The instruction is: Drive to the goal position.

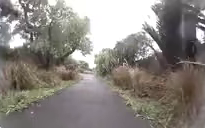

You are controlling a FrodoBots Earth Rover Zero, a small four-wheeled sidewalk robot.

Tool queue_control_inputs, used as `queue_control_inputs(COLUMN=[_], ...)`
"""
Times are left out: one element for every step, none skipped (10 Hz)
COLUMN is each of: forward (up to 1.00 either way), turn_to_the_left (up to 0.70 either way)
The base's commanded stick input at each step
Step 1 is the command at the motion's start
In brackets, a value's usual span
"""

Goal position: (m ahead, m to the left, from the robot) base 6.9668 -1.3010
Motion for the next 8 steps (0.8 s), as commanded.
queue_control_inputs(forward=[0.85,0.85,0.85,0.85,0.85,0.85,0.85,0.85], turn_to_the_left=[0.00,0.00,0.00,0.00,0.00,0.34,0.34,0.26])
